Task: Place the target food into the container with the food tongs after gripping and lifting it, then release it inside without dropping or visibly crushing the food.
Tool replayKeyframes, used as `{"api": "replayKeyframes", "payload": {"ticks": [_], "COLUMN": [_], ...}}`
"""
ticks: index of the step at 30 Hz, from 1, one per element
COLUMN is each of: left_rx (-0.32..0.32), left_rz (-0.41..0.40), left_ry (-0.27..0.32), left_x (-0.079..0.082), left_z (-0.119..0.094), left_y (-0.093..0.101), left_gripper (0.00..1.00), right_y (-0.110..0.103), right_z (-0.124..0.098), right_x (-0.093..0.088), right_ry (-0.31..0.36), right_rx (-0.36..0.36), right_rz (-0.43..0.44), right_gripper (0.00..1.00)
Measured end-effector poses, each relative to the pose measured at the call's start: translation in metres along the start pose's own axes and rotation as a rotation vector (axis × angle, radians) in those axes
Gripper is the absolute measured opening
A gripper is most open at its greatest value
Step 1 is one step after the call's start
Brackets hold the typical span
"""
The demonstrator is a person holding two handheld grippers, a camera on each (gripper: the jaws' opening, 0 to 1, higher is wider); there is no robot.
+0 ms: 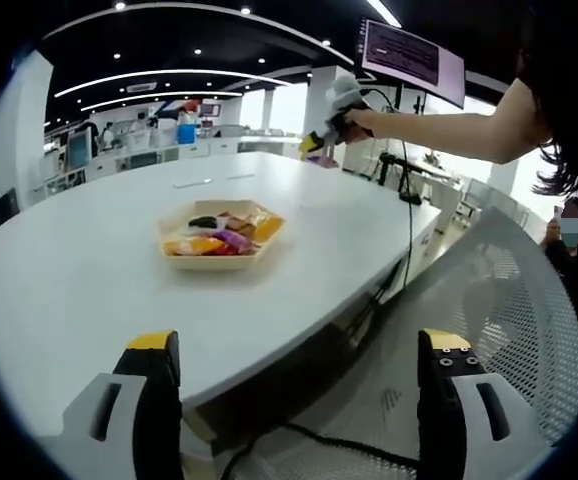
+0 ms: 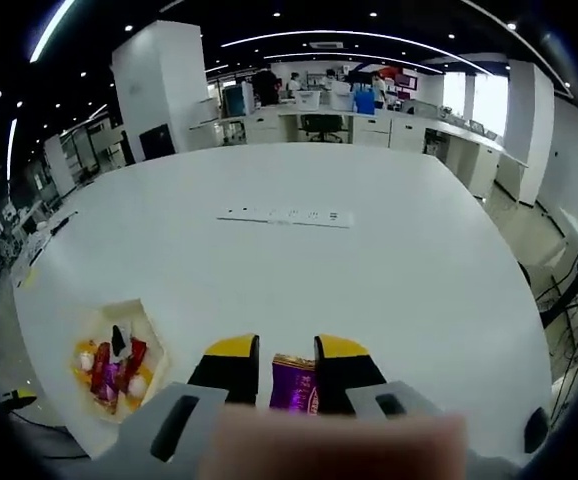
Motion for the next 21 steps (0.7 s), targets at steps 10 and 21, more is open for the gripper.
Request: {"api": "replayKeyframes", "payload": {"ticks": [10, 21], "left_rx": [-0.011, -0.017], "left_rz": [0.003, 0.003], "left_ry": [-0.005, -0.009], "left_x": [-0.001, -0.001], "left_z": [0.000, 0.000], "left_y": [0.001, 0.002], "left_gripper": [0.95, 0.92], "right_y": [-0.045, -0.097], "right_z": [0.006, 0.027], "right_x": [0.017, 0.022], "right_ry": [0.010, -0.021], "right_rx": [0.066, 0.156], "right_rz": [-0.045, -0.051], "right_gripper": [0.21, 0.21]}}
Point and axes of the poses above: the point that each gripper's makers call its tool centre point, and the gripper's own axes: z roughly forward along the fingers, y roughly to its right, x roughly out of its top, the point moved 5 cm from there along -z, roughly backward along the fingers, and after that the axes turned 7 degrees about x, right-handed, at the moved point
